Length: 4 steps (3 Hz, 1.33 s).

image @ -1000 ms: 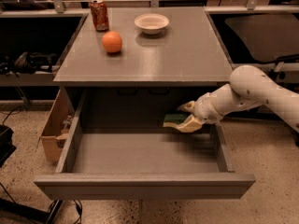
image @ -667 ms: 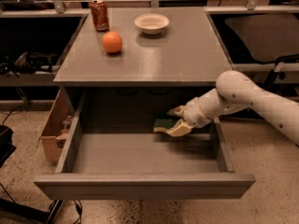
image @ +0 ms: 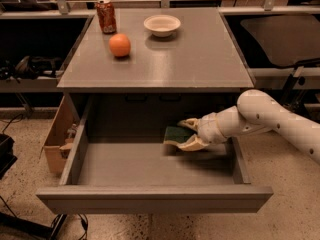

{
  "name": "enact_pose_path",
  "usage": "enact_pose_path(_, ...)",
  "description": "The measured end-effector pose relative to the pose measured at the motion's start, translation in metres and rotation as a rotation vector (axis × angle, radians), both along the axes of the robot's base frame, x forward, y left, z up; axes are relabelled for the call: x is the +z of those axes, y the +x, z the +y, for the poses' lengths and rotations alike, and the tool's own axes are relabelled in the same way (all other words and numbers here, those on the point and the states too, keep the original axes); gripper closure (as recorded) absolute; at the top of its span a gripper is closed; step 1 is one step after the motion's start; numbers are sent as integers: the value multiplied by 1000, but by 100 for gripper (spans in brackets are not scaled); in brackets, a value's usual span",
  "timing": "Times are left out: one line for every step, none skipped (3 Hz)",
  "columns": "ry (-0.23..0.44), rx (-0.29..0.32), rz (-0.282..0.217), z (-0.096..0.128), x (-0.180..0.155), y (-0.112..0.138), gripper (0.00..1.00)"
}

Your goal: Place sponge into top drawer

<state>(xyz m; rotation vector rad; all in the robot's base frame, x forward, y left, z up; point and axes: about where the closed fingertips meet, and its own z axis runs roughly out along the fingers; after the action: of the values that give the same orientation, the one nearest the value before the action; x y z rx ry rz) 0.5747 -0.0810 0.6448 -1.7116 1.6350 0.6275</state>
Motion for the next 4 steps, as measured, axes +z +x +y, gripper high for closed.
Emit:
enact_pose_path(2, 2, -15, -3, 0, -1, 83)
enact_pose_path(2, 2, -15, -3, 0, -1, 60)
enact_pose_path(2, 2, -15, -3, 0, -1, 37)
enact_pose_path(2, 2, -15, -3, 0, -1, 13)
